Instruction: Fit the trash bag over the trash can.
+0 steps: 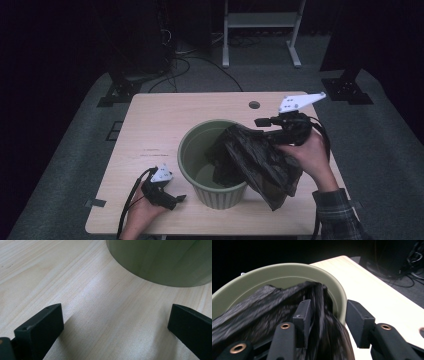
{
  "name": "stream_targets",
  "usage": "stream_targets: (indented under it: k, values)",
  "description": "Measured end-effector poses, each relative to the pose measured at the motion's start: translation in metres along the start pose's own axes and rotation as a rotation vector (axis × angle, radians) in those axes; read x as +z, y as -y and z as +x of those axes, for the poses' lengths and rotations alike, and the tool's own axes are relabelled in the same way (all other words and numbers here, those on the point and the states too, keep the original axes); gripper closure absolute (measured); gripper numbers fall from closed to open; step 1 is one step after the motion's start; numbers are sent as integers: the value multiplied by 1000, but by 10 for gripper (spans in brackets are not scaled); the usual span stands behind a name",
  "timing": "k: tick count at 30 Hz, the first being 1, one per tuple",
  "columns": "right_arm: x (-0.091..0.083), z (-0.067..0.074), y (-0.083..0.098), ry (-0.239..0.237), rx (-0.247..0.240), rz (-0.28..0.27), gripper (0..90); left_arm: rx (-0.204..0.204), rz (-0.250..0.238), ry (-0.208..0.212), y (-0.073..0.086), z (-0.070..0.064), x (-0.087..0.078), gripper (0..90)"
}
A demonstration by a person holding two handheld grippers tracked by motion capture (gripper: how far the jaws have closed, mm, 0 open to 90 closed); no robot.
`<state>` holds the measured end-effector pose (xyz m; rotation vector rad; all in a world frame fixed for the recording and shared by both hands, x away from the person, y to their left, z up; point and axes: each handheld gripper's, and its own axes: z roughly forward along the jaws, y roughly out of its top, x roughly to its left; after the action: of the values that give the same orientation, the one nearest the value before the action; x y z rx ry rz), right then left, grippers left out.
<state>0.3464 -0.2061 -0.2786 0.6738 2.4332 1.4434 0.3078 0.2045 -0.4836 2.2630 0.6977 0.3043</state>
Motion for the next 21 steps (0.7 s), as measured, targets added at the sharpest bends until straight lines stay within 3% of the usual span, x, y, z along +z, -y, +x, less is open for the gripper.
stream_targets:
  k: [13, 21]
  values:
    - [-56, 10, 51, 68, 43, -47, 540, -2, 2, -2, 0, 0, 0, 0]
    - [-77, 19, 86, 81, 84, -51, 540, -3, 2, -4, 0, 0, 0, 0]
